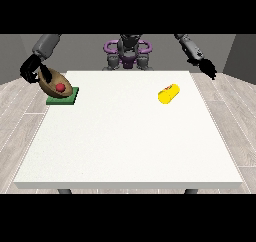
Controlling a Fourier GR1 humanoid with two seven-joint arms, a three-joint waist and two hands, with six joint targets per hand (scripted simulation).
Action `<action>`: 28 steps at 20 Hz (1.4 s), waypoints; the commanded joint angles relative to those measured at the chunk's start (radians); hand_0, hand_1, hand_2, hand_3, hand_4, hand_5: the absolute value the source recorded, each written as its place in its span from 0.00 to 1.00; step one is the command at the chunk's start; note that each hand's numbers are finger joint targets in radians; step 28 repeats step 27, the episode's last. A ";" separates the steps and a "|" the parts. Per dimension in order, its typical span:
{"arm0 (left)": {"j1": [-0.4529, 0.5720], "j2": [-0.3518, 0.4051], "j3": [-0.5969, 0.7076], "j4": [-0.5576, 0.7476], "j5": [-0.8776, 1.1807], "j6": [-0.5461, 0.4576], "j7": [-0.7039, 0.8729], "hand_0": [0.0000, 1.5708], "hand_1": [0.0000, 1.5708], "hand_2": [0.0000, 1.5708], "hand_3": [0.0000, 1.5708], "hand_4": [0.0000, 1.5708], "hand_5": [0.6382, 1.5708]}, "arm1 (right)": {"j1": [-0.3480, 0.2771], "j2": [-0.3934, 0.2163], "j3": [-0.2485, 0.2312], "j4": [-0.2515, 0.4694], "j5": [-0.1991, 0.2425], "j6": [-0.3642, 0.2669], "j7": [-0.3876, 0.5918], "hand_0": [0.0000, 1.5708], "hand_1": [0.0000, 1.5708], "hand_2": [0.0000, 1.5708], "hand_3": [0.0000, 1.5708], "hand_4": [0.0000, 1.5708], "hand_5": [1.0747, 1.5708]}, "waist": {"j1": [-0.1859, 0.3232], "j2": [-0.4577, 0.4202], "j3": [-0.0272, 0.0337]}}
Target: Pick the cup and pour the ball into the bowl, then pick the bowl and place it on the pad
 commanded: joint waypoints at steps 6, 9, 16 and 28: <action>0.025 0.112 0.103 -0.041 0.101 -0.097 -0.039 0.00 0.00 0.00 0.00 0.56 0.59 | -0.048 0.113 -0.162 0.184 -0.148 -0.010 -0.136 1.00 1.00 1.00 0.95 0.64 0.76 | -0.021 0.123 0.0138; 0.059 0.098 0.100 -0.043 0.095 -0.087 -0.044 0.00 0.00 0.00 0.00 0.55 0.56 | -0.073 0.125 -0.196 0.213 -0.189 0.035 -0.118 1.00 1.00 1.00 0.81 0.47 0.63 | -0.023 0.097 0.0128; 0.075 0.082 0.108 -0.179 0.137 -0.067 0.044 0.00 0.00 0.00 0.00 0.55 0.59 | -0.213 -0.019 -0.324 0.361 -0.281 0.139 -0.032 0.09 0.09 0.40 0.15 0.00 0.33 | -0.046 0.121 0.0142; 0.105 0.098 0.107 -0.030 0.129 -0.108 0.054 0.00 0.00 0.00 0.00 0.56 0.62 | -0.282 0.102 -0.317 0.272 -0.339 0.243 -0.041 0.00 0.00 0.07 0.24 0.32 0.60 | -0.078 -0.058 0.0082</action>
